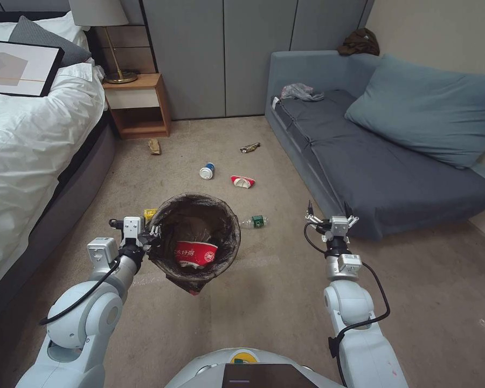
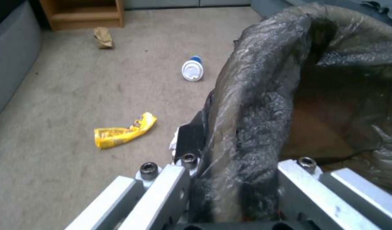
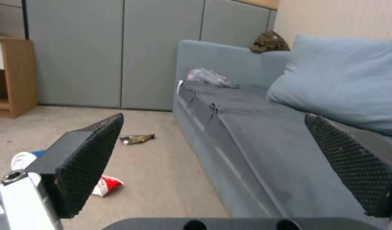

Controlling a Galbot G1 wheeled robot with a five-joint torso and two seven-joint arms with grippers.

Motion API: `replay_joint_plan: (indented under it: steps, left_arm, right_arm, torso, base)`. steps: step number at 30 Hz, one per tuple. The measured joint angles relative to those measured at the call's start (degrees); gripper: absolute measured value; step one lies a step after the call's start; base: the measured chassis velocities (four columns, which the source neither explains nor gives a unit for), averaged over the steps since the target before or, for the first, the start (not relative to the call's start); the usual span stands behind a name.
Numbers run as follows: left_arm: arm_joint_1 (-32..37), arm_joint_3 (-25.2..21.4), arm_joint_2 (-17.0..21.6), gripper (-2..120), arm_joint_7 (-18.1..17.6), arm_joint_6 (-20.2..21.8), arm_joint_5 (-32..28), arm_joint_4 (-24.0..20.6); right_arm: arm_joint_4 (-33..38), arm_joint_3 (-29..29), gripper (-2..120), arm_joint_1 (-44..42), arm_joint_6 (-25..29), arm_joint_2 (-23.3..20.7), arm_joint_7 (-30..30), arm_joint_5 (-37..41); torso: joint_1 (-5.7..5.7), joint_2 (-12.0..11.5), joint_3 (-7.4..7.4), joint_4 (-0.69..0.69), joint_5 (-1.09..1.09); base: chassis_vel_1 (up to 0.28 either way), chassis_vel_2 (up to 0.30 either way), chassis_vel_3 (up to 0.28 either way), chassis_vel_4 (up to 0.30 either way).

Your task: Pick up the trash bin, then pick up the garbage from the floor and place it into the trash bin.

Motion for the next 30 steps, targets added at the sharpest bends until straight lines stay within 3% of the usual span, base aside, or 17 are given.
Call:
replay_joint_plan:
  steps: [30]
  left_arm:
    - [-0.4,-0.1,0.0,6,0.5,-0.4,0.3,0.7]
  right_arm:
    - [-0.1,-0.2,100,0.0,-0.9,-0.1,0.9,0.6]
  torso:
    - [0.00,0.0,-0.01,-0.01,0.00]
  base:
    - [-0.075,0.077,0.078,-0.076]
